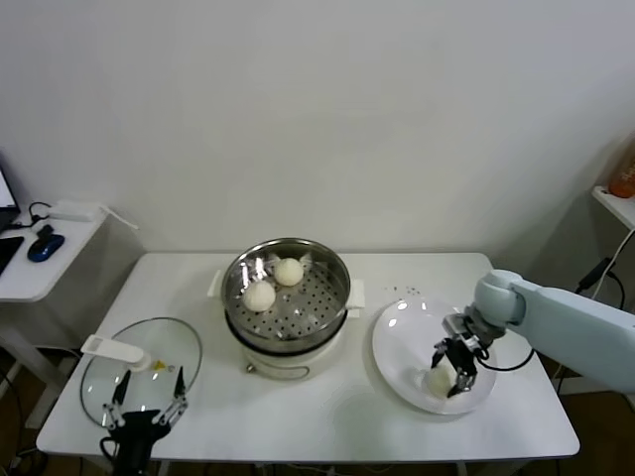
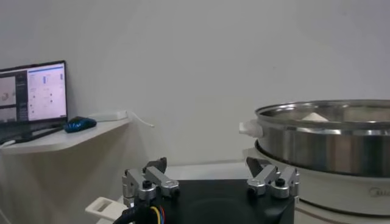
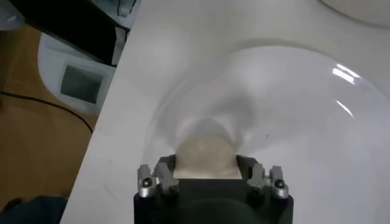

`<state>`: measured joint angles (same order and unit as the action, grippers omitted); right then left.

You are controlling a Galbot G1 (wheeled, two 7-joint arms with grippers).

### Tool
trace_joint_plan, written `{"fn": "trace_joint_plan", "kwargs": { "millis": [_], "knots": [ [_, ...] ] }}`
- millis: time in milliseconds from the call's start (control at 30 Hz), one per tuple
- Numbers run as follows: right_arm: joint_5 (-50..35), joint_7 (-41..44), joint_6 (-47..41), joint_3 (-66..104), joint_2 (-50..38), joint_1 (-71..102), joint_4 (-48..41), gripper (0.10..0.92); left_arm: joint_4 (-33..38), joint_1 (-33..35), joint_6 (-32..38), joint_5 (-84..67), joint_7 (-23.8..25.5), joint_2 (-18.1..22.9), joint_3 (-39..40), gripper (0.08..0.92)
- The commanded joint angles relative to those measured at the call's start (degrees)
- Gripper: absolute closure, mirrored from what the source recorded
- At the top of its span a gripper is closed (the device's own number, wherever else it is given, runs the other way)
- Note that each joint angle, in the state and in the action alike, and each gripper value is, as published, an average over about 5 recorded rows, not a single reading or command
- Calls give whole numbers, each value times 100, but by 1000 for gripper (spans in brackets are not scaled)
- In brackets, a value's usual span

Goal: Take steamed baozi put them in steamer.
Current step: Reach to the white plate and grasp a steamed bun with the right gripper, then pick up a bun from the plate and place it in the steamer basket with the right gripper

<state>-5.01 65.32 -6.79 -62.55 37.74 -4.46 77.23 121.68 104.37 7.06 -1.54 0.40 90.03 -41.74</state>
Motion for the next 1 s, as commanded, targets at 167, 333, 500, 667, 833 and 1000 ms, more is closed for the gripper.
{"fn": "trace_joint_plan", "kwargs": {
  "millis": [167, 333, 500, 667, 833, 1000],
  "knots": [
    [-3, 8, 1, 14, 5, -32, 4, 397, -8, -4, -6, -19, 1, -3, -15, 177],
    [-42, 51, 37, 30, -80, -238, 139, 397, -7, -2, -3, -32, 1, -9, -30, 177],
    [-132, 163, 201, -50, -220, -839, 504, 397, -4, -12, -21, -36, 1, -15, -34, 177],
    [-68, 272, 716, -453, -306, -2003, 1055, 397, 19, -5, -49, -31, 9, -26, -40, 177],
    [-19, 385, 1269, -811, -155, -3084, 1420, 397, 15, -21, -59, -17, 11, -30, -52, 177],
    [176, 416, 1753, -880, 329, -3919, 1711, 397, -5, -13, -62, 0, 10, -32, -55, 177]
  ]
}}
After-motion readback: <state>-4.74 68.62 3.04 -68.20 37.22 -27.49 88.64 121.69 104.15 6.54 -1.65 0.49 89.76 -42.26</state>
